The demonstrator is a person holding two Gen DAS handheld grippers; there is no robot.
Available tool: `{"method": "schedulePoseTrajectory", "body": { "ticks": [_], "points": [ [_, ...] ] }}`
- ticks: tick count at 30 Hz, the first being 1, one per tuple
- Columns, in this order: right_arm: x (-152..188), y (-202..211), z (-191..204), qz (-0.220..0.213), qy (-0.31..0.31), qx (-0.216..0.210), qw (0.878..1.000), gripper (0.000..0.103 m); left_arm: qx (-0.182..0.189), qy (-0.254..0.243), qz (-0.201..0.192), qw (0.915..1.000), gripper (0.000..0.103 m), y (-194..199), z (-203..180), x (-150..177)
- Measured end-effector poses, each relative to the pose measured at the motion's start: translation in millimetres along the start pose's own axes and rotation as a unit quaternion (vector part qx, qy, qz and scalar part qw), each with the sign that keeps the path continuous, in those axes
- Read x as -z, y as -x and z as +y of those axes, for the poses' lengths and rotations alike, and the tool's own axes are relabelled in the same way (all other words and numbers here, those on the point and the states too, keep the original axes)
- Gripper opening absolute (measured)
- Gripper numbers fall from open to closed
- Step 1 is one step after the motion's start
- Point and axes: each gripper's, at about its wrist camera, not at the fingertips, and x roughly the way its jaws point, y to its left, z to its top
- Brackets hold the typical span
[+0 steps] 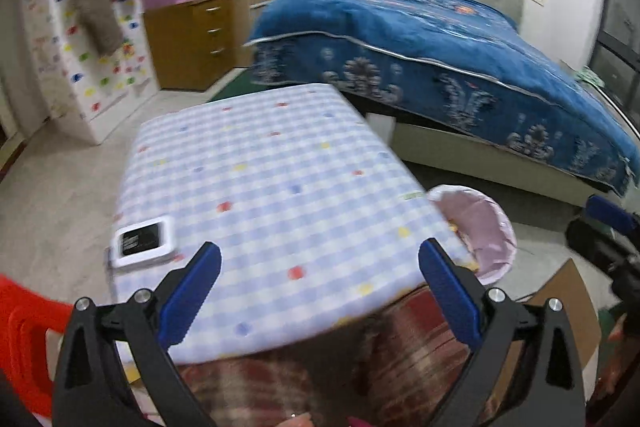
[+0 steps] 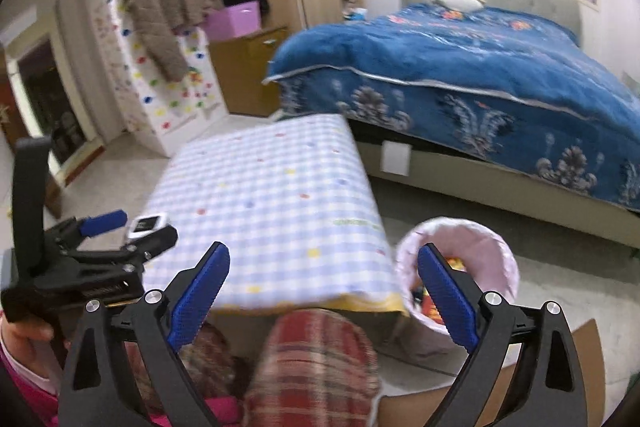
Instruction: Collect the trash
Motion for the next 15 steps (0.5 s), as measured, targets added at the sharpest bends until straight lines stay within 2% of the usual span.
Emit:
{"method": "schedulePoseTrajectory", "body": {
  "ticks": [6,10,15],
  "points": [
    [-9.7,17.2,36.2,-0.012,0.034,-0.020,0.999,0.094,-0.068,0.042,-0.002,0.9969,0.096,32.9,43.2,15.4],
    [-9.8,21.1,58.7,-0.017,0.074,-0.015,0.997,0.094,-0.088,0.059,-0.002,0.9944,0.096,49.0,65.2,27.5],
    [-6.5,18.2,76.2,-0.012,0.099,-0.029,0.995,0.094,-0.106,0.073,-0.001,0.9917,0.096,62.5,81.9,36.6]
  ]
}}
